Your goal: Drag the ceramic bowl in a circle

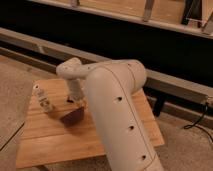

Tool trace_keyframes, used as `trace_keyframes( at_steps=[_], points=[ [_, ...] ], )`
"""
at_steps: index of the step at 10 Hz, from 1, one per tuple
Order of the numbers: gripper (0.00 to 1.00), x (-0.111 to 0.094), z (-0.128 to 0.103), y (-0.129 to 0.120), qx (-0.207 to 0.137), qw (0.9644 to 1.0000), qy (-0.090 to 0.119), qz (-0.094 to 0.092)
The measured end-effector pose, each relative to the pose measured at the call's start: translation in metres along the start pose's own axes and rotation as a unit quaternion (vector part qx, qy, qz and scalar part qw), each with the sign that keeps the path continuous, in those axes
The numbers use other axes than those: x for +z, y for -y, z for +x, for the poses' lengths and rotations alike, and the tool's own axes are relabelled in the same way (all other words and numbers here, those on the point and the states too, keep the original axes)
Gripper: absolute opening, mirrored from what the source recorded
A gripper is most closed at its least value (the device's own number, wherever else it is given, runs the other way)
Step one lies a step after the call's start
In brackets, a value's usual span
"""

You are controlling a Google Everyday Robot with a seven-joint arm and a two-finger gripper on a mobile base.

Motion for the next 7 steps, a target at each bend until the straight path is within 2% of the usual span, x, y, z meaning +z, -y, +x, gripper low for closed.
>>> trace_keyframes(
  at_steps=[2, 3, 4, 6, 7],
  points=[
    [0.00, -0.005, 0.002, -0.025, -0.019, 0.9998, 0.002, -0.011],
    [0.00, -0.008, 0.011, -0.049, -0.042, 0.9989, 0.002, -0.023],
    [0.00, -0.009, 0.019, -0.058, -0.051, 0.9982, -0.001, -0.029],
    [0.00, -0.006, 0.044, -0.076, -0.070, 0.9963, -0.015, -0.048],
    [0.00, 0.001, 0.069, -0.081, -0.080, 0.9946, -0.031, -0.057]
  ],
)
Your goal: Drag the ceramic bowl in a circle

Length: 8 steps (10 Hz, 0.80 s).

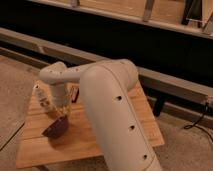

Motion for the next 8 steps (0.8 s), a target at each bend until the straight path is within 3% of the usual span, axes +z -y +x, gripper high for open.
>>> trace_keyframes(
  at_steps=[3, 6, 8],
  points=[
    [0.00, 0.022, 0.049, 0.004, -0.018, 0.9991, -0.039, 0.002],
    [0.00, 0.042, 0.087, 0.039, -0.019, 0.9967, -0.074, 0.025],
    [0.00, 0.047, 0.097, 0.071, -0.003, 0.9952, -0.085, 0.047]
  ],
)
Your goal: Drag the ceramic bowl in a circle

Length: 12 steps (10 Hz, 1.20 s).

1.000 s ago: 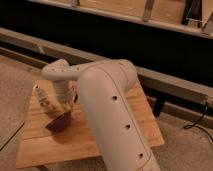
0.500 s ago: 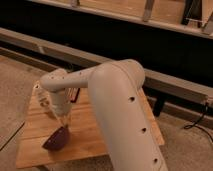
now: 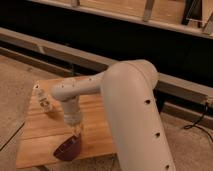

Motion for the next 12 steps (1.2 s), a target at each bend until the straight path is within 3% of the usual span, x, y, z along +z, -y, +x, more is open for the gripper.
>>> trace_keyframes(
  at_steps=[3, 6, 9, 12],
  points=[
    [0.00, 0.007, 0.000, 0.046, 0.038, 0.9989, -0.008, 0.027],
    [0.00, 0.000, -0.020, 0.079, 0.080, 0.9961, 0.004, 0.038],
    [0.00, -0.021, -0.056, 0.076, 0.096, 0.9944, 0.033, 0.029],
    [0.00, -0.051, -0.096, 0.047, 0.089, 0.9938, 0.066, 0.016]
  ],
)
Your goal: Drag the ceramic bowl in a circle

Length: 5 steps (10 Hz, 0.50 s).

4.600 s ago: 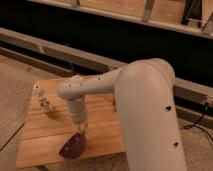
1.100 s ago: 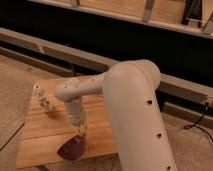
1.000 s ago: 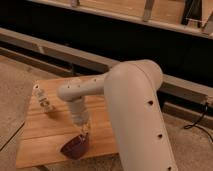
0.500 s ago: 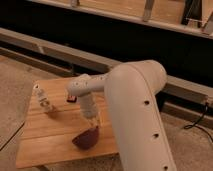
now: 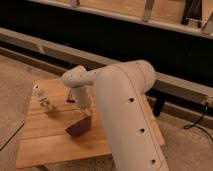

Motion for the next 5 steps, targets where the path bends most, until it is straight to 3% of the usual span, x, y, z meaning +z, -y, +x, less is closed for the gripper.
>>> trace_keyframes(
  at_steps=[2, 5],
  points=[
    [0.00, -0.013, -0.013, -0.017, -0.009, 0.9998, 0.016, -0.006],
    [0.00, -0.027, -0.031, -0.031, -0.008, 0.9976, 0.068, -0.005]
  ],
)
